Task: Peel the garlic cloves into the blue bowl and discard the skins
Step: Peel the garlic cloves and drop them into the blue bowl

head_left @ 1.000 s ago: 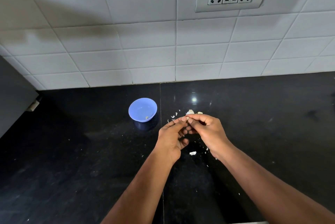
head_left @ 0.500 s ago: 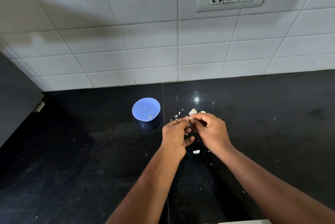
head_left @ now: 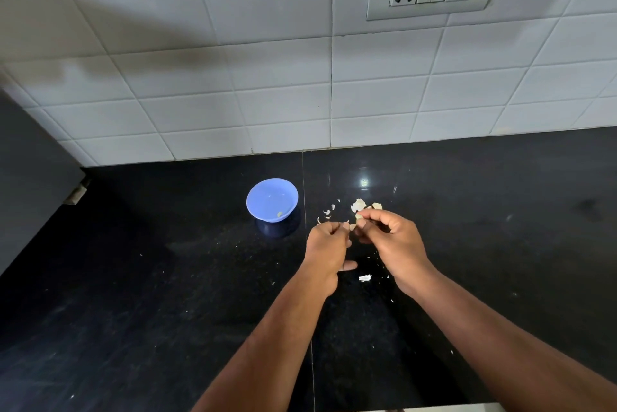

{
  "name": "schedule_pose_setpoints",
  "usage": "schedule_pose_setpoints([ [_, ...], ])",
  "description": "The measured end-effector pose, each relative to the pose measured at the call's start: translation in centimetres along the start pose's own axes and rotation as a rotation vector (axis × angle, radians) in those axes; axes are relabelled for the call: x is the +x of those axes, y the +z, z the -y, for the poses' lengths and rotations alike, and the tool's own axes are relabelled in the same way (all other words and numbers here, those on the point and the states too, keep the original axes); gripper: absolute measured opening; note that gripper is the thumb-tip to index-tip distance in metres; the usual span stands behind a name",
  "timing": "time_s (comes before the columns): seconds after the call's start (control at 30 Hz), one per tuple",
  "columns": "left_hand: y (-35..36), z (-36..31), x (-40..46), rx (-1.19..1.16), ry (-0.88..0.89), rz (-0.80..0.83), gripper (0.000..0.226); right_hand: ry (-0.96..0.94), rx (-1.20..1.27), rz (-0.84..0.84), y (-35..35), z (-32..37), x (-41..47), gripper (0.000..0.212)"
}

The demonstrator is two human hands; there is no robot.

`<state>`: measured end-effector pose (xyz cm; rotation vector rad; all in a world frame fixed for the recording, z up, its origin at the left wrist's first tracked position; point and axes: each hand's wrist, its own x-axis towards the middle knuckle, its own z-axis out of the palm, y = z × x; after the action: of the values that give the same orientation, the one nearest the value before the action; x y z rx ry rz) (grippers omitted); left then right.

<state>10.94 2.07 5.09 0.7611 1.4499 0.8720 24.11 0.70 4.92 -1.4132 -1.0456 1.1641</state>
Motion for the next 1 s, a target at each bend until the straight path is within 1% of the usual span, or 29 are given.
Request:
schedule_pose_setpoints([
  [0.07,-0.3,0.2,0.1,0.093,-0.004,-0.028,0.017,0.039,0.126,-0.033,-0.1,0.1,0.0,0.016],
  [0.13,-0.8,0.7,0.3,0.169,-0.001,-0.063,0.019,0.064,0.192,-0.061,-0.4,0.4,0.3,0.016],
  [0.23,-1.2,0.9,0.2,0.293,0.049,-0.076,0.018,0.09,0.214,-0.02,-0.9,0.6,0.5,0.017],
  [0.3,-1.3,1.0,0.3,0.365,0.099,-0.055,0.022,0.108,0.212,0.021,-1.0,0.6,0.5,0.018],
  [0.4,-1.2,0.6,-0.4,0.434,0.139,-0.003,0.021,0.132,0.207,0.049,-1.0,0.4,0.5,0.021],
  [0.47,-1.1,0.5,-0.5,0.392,0.205,-0.003,0.024,0.143,0.195,0.057,-1.0,0.4,0.5,0.021],
  [0.57,-0.8,0.1,-0.8,0.203,0.319,-0.039,0.009,0.144,0.175,0.064,-1.0,0.4,0.4,0.016],
  [0.6,-0.6,-0.1,-0.9,0.172,0.335,-0.035,0.008,0.142,0.171,0.068,-1.0,0.4,0.4,0.015],
  [0.7,-0.2,-0.4,-1.2,0.134,0.319,-0.026,0.008,0.139,0.161,0.066,-0.8,0.5,0.2,0.013],
  [0.83,0.1,-0.5,-1.4,0.058,0.245,-0.032,0.005,0.116,0.163,0.049,-0.3,0.4,-0.1,0.011],
  [1.0,0.5,-0.4,-2.0,-0.004,0.228,-0.071,0.013,0.067,0.152,0.03,0.2,0.3,-0.5,0.009],
])
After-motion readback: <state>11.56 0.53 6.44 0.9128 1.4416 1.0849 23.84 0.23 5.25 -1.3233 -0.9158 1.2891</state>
